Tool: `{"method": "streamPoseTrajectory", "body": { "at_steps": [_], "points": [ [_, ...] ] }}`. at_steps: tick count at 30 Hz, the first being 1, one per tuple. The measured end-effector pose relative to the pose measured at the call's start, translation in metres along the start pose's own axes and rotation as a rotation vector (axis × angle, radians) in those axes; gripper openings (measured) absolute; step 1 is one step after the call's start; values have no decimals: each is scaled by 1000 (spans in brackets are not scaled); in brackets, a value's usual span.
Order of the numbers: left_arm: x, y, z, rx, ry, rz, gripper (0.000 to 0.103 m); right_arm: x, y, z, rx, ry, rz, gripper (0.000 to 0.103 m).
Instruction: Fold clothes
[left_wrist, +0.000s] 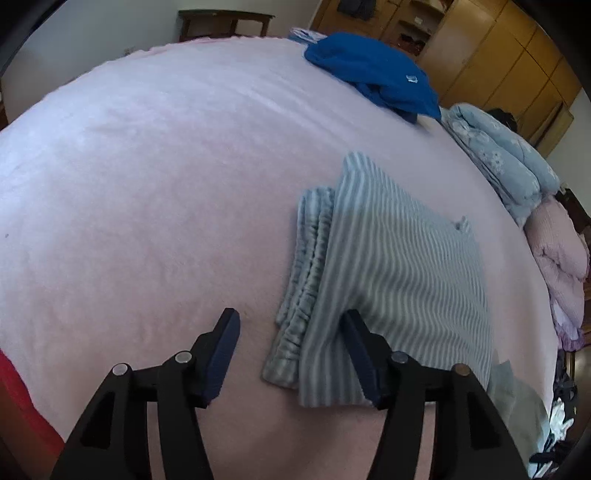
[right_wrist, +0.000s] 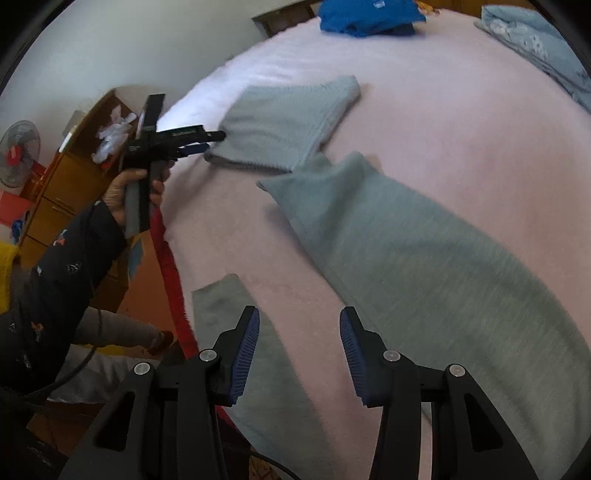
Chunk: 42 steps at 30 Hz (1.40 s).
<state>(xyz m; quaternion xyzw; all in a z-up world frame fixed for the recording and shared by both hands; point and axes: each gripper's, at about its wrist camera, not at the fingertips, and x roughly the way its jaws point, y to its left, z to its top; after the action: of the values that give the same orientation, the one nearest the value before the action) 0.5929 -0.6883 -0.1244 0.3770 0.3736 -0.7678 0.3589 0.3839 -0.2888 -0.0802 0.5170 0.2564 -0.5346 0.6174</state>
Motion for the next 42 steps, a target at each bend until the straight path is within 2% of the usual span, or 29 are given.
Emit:
{"method": "streamPoseTrajectory", "body": {
  "at_steps": [2,4,5,6,10,14,17,18,21,24,26,30,32,34,35,36,39,42],
  "points": [
    [4,-8,-6,33,37,-53,51,0,-2,6,15,-4,7,46],
    [6,-23,-13,97,77,-117,51,1,-2,12,24,-15,27,46],
    [9,-28,-14,112,83,-109,50,2,-1,16,21,-16,29,46],
    [12,-32,-15,126,88,-100,39,4,-1,21,18,-18,30,46],
    [18,-27,-4,48,106,-139,28,6,1,48,-6,-36,28,46],
    [10,-51,-8,177,45,-8,25,10,-3,93,2,-93,58,52],
    [3,-73,-21,305,-21,123,25,37,-17,135,75,-78,74,54],
    [4,-79,-22,330,-35,144,25,50,-22,144,116,-61,85,55],
    [4,-72,-22,305,-30,121,25,90,-36,170,238,-8,121,55],
    [-3,-56,-23,271,-25,79,25,113,-49,177,329,5,68,55],
    [1,-59,-23,273,-26,76,25,129,-57,182,390,13,32,55],
    [5,-60,-21,277,-31,70,25,145,-57,186,442,5,171,57],
    [4,-60,-22,281,-34,76,25,157,-52,189,458,18,286,57],
    [3,-60,-23,292,-40,93,25,168,-45,190,457,46,303,51],
    [1,-61,-24,302,-51,110,25,173,-41,191,445,57,298,37],
    [-1,-61,-24,312,-62,127,25,173,-37,192,436,51,299,30],
    [-7,-66,-18,339,-112,194,25,173,-28,196,410,30,302,26],
    [-22,-69,-14,366,-183,271,25,171,2,210,303,-9,278,25]
  ]
}}
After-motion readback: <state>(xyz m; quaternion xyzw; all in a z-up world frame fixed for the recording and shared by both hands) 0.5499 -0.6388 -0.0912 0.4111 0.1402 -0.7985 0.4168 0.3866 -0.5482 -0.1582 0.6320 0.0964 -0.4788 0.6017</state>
